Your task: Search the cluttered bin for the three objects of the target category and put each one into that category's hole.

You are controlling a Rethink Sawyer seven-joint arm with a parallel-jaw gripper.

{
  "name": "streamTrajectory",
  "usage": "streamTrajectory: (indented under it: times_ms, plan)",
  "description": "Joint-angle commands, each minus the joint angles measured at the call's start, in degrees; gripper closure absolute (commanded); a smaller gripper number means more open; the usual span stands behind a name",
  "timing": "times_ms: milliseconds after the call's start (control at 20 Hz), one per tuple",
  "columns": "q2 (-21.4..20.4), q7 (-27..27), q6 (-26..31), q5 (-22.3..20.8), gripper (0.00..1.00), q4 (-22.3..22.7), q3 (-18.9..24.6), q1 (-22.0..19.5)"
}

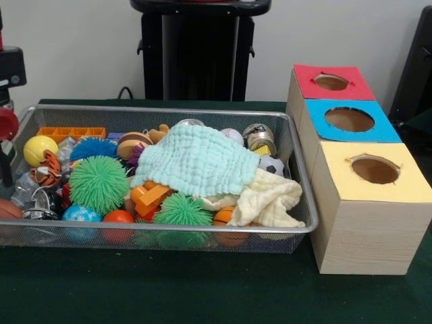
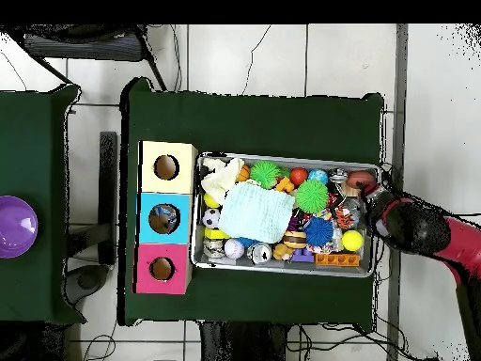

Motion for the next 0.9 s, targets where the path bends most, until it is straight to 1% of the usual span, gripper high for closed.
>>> streamTrajectory:
  times_ms: [50,350,500,900]
  plan:
    - [4.4,-18.63,6.74,-2.05,0.0,-4.25,2.73,0.55]
    - [4.27,-18.53,6.96,-0.99,0.0,-2.64,2.54,0.27]
    - [3.75,-17.58,6.81,-0.77,0.0,-1.13,2.11,0.31]
    - [2.52,-17.7,8.95,-0.16,0.0,1.7,1.46,-0.57]
